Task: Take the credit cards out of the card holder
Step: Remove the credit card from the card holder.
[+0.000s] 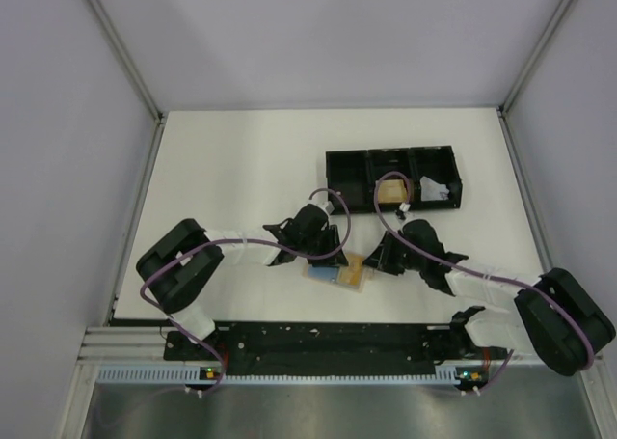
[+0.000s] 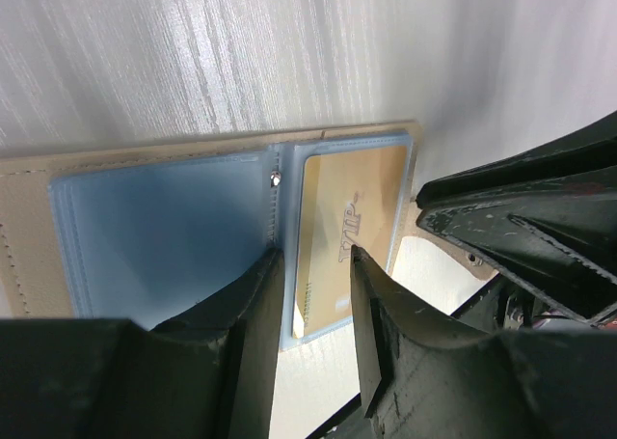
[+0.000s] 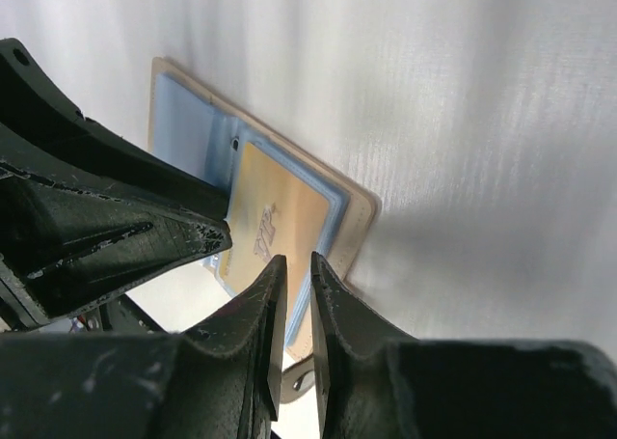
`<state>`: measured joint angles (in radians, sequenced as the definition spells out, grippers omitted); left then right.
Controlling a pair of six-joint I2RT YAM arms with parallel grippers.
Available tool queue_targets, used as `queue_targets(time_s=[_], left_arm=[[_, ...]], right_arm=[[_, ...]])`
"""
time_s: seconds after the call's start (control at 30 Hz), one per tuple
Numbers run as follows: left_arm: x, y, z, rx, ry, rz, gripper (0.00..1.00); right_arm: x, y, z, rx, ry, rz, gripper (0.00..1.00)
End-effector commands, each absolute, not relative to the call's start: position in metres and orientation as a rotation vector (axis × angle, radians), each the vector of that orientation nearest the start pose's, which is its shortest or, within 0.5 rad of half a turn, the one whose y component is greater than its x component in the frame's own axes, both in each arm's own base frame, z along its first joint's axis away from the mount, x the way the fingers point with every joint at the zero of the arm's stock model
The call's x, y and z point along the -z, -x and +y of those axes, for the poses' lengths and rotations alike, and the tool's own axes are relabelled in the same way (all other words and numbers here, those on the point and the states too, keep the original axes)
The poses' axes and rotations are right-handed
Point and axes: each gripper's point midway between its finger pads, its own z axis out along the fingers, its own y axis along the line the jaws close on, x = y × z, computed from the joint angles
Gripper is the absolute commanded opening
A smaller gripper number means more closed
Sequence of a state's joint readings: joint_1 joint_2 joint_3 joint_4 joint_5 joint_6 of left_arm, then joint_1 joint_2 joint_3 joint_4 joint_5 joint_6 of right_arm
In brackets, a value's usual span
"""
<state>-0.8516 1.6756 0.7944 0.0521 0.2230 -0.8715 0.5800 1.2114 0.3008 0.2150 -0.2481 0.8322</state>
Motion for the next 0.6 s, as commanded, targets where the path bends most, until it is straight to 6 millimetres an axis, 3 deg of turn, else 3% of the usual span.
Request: queue_targets(time_s=[0.0, 0.57], left_arm=[[-0.04, -0.206, -0.343, 1.002, -0.078, 2.631, 0.38], [-0.032, -0.202, -0.343, 1.015, -0.045, 2.653, 0.34]], right_arm=[[-0.028, -0.201, 0.206, -0.922, -0.182, 2.451, 0.16], [-0.016, -0.196, 0.224, -1.057, -0.148, 2.482, 0.08]])
